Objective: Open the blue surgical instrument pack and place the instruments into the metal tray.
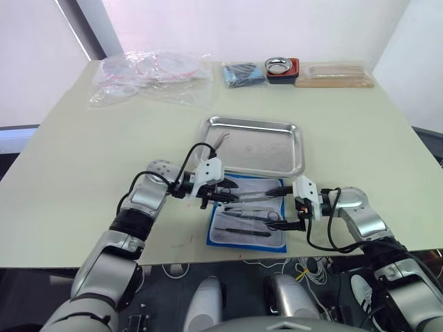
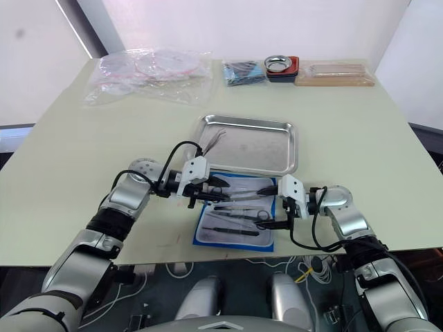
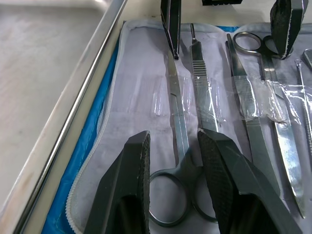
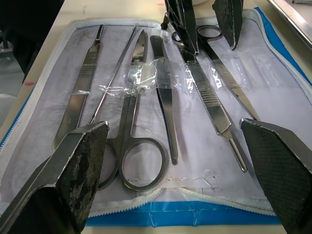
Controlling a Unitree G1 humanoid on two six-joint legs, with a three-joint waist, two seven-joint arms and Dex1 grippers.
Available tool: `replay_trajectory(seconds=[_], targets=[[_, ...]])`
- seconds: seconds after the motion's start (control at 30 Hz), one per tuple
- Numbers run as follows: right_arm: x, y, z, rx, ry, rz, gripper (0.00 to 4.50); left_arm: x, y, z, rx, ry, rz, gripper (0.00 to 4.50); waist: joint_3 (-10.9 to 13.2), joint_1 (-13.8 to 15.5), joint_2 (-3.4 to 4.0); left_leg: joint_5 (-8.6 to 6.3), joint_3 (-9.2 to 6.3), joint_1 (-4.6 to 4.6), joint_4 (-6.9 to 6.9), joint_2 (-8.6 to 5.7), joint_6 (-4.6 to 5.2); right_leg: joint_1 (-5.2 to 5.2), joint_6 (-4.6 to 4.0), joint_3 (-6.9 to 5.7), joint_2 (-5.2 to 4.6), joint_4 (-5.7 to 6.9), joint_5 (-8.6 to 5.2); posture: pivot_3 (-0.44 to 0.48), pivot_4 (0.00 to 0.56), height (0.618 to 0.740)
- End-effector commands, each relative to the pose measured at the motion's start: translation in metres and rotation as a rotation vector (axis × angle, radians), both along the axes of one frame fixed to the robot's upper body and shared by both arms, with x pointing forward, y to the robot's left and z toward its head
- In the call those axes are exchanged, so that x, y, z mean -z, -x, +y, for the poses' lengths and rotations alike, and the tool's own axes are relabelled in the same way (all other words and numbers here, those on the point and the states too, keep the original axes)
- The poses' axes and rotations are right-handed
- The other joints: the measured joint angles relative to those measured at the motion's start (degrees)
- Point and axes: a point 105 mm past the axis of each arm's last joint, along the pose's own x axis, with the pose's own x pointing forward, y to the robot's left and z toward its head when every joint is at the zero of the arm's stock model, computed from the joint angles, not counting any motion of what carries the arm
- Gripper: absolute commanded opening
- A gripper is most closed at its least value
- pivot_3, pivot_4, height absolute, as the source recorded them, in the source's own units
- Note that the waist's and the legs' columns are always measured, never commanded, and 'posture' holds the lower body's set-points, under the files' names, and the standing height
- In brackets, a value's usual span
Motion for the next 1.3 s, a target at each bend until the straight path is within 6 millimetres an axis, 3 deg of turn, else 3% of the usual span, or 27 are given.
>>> replay_trajectory(seconds=[0.03, 0.13, 0.23, 0.27, 0.57, 0.93, 1.3], targets=[[0.055, 0.017, -0.018, 0.066, 0.16, 0.187, 4.5, 0.021, 0.007, 0.007, -0.006, -0.097, 0.11, 1.66, -0.07, 0.0, 0.05, 0.0, 0.0, 0.0, 0.0, 0.0, 0.0, 0.0, 0.0, 0.0, 0.0, 0.0, 0.0, 0.0, 0.15, 0.74], [0.055, 0.017, -0.017, 0.066, 0.157, 0.187, 4.5, 0.023, 0.011, 0.007, 0.007, -0.126, 0.167, 1.66, -0.17, -0.03, 0.12, 0.0, 0.0, 0.0, 0.0, 0.0, 0.0, 0.0, 0.0, 0.0, 0.01, 0.0, 0.0, 0.0, 0.15, 0.74], [0.055, 0.017, -0.017, 0.067, 0.157, 0.184, 4.5, 0.022, 0.011, 0.007, 0.003, -0.138, 0.185, 0.25, -0.22, -0.09, 0.21, 0.0, 0.0, 0.0, 0.0, 0.0, 0.0, 0.0, 0.0, 0.01, 0.02, 0.0, 0.0, 0.0, 0.15, 0.74], [0.054, 0.017, -0.017, 0.066, 0.157, 0.183, 4.5, 0.022, 0.012, 0.007, 0.002, -0.14, 0.19, 0.08, -0.23, -0.09, 0.23, 0.0, 0.01, 0.0, 0.0, 0.0, 0.0, 0.0, 0.0, 0.01, 0.02, 0.0, 0.0, 0.0, 0.15, 0.74], [0.055, 0.017, -0.018, 0.067, 0.159, 0.187, 4.5, 0.014, 0.004, 0.003, -0.009, -0.153, 0.153, 0.08, -0.26, -0.06, 0.28, 0.0, -0.03, 0.01, 0.0, 0.0, 0.0, 0.01, 0.0, 0.01, 0.04, 0.0, 0.0, 0.0, 0.15, 0.74], [0.057, 0.018, -0.016, 0.073, 0.16, 0.198, 4.5, -0.024, -0.001, -0.007, 0.004, -0.197, 0.09, 0.08, -0.23, -0.22, 0.28, 0.0, -0.04, -0.02, 0.0, 0.02, 0.0, -0.02, 0.0, 0.03, 0.08, 0.0, 0.0, 0.0, 0.15, 0.74], [0.06, 0.018, -0.014, 0.08, 0.152, 0.204, 4.5, -0.046, -0.002, -0.015, -0.054, -0.25, 0.081, 0.08, -0.17, -0.34, 0.25, 0.0, -0.09, -0.04, 0.0, 0.04, 0.0, -0.04, 0.0, 0.02, 0.12, -0.01, -0.01, 0.0, 0.15, 0.74]])
